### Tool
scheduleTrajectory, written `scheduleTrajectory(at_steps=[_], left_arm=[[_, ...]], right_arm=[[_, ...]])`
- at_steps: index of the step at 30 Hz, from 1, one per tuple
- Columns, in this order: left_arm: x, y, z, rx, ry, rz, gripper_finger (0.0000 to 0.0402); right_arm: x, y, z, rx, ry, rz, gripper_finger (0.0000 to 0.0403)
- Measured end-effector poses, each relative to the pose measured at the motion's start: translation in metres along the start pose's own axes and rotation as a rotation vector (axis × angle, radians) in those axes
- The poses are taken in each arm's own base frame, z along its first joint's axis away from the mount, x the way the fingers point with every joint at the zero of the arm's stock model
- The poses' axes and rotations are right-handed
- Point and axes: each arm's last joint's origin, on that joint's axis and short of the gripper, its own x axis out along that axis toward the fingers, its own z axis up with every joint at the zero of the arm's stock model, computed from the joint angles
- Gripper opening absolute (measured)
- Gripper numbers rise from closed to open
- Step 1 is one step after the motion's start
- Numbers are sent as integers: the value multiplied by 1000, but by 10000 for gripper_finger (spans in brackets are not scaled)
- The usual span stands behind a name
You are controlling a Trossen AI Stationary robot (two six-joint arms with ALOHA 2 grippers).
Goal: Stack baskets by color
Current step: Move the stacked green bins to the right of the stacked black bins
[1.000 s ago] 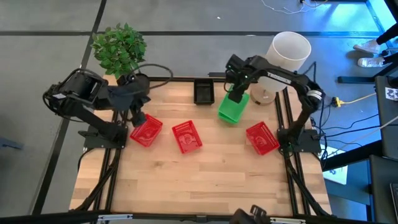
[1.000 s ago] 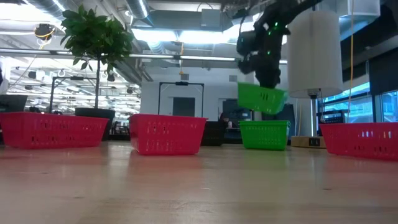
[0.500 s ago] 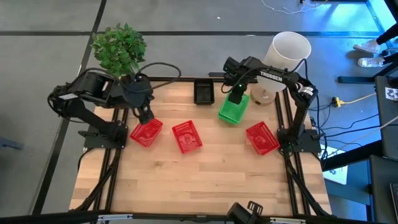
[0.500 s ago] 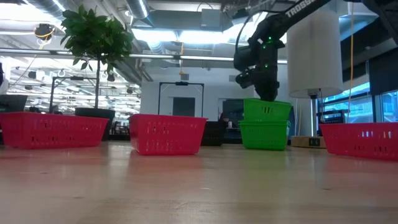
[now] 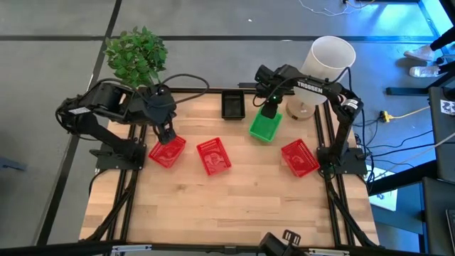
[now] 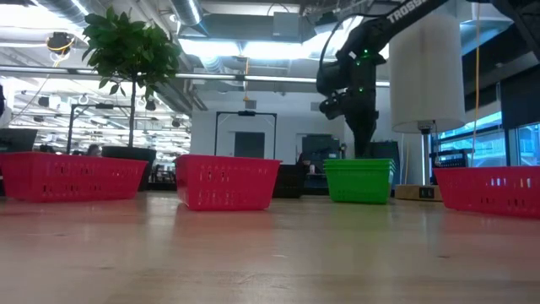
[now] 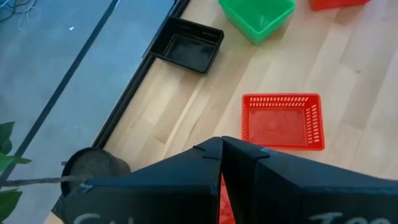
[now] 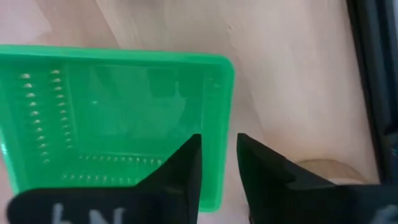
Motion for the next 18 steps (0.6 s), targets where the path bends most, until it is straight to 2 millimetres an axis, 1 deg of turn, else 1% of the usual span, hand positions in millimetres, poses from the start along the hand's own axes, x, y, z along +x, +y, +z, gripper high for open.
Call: scheduleTrajectory(at_steps=[2,7,10,12,15,16,18], left_arm=[[0,0,0,-1,-1,0,0],[0,0,0,0,-1,1,0],[0,0,0,6,-1,1,0],[0,0,0,20,-1,1,0],[0,0,0,25,-1,1,0],[0,0,0,25,-1,1,0],[0,0,0,25,-1,1,0]], right_arm=[[-2,0,0,3,8,-22,107],[-13,-2,5,35,-22,-34,109],[-21,2,8,38,-40,-20,95],[-26,10,10,13,-33,-16,72],[-30,28,13,-53,-22,18,20],[-30,36,13,-72,-20,58,10],[-30,54,14,-112,-26,168,9]])
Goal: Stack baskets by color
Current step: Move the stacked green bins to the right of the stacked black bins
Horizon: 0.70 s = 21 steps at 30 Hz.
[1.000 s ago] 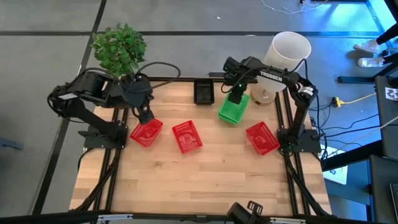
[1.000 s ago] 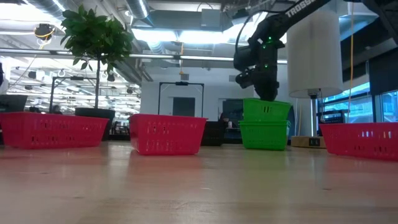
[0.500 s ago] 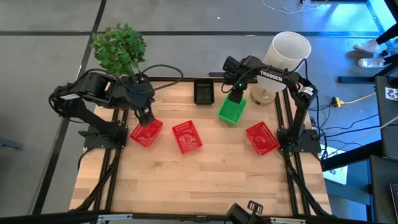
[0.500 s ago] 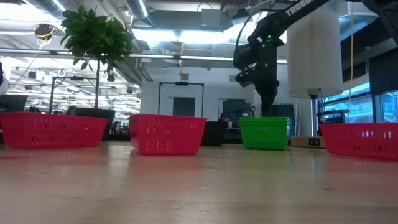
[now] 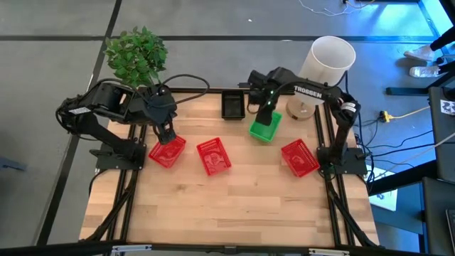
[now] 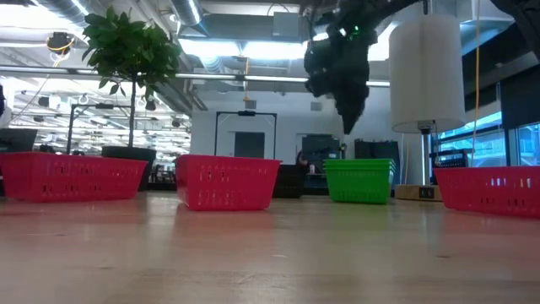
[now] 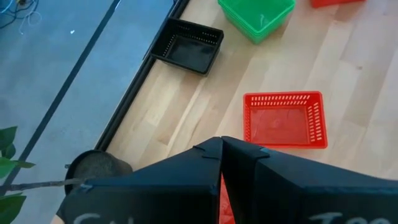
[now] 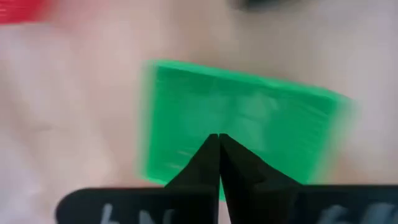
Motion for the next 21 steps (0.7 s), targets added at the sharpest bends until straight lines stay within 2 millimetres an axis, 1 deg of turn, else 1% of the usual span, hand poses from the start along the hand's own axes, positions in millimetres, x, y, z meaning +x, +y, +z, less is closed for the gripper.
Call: scheduleTrajectory(at_steps=[2,5,8,10,14,17,21], left_arm=[[0,0,0,0,0,0,0],[0,0,0,0,0,1,0],[0,0,0,0,0,1,0],[0,0,0,0,0,1,0],[0,0,0,0,-1,2,0],[0,0,0,1,-1,2,0],[0,0,0,1,-1,2,0]], right_arm=[[3,18,4,-50,-11,70,9],[8,42,8,-113,-8,96,3],[11,60,10,-152,-7,149,4],[18,68,11,-166,-21,160,2],[42,71,2,-139,40,167,1],[61,68,-7,-101,89,162,1],[80,65,-17,-92,118,157,1]])
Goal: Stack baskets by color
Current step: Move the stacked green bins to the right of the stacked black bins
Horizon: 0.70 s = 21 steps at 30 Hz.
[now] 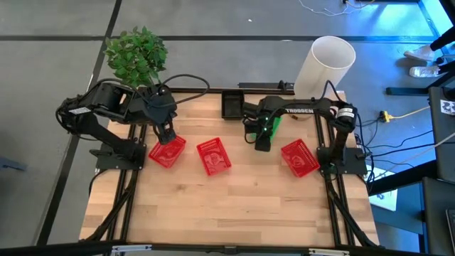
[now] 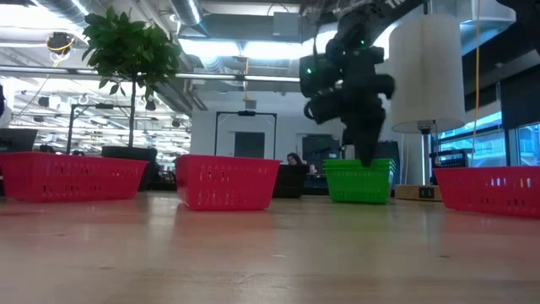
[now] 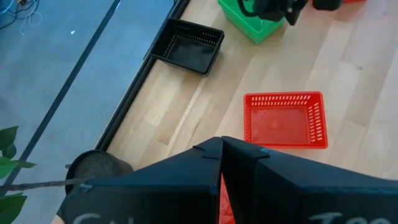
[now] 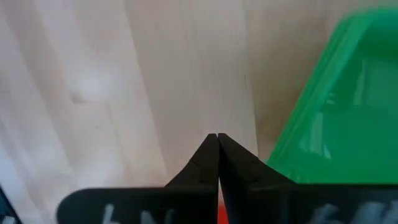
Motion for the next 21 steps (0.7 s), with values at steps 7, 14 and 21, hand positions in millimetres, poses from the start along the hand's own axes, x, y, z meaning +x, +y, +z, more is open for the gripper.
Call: scheduleTrajectory(at_steps=[7,14,21], left_arm=[[0,0,0,0,-1,3,0],[0,0,0,-1,-2,3,0],[0,0,0,-2,-3,2,0]], right_arm=[[5,-10,-6,33,50,-202,0],[-4,-33,-8,70,45,-341,0],[-13,-58,-8,89,7,-460,0]])
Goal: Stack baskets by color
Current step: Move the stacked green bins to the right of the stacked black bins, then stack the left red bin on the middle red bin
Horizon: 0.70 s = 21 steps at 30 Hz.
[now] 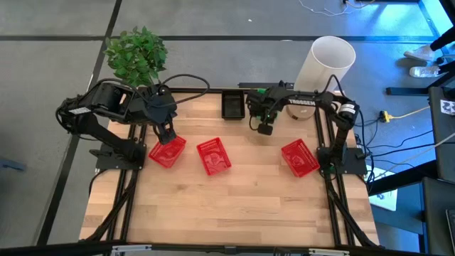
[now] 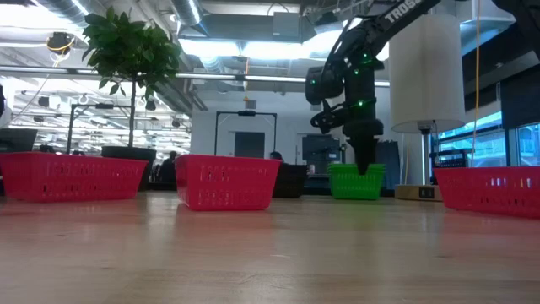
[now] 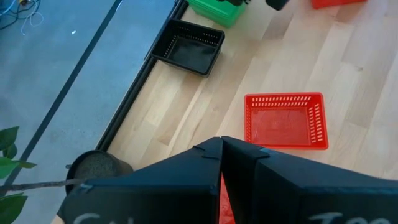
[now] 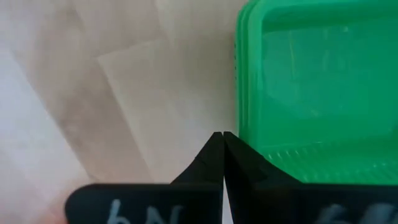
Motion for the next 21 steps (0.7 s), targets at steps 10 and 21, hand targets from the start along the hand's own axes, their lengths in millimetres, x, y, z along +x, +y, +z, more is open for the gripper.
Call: scheduleTrajectory(at_steps=[10,21], left_arm=[[0,1,-1,-178,1,24,0],[21,-7,-13,-255,105,59,0]], right_arm=[[-41,9,4,-19,-97,161,0],[-108,46,20,-186,-382,411,1]])
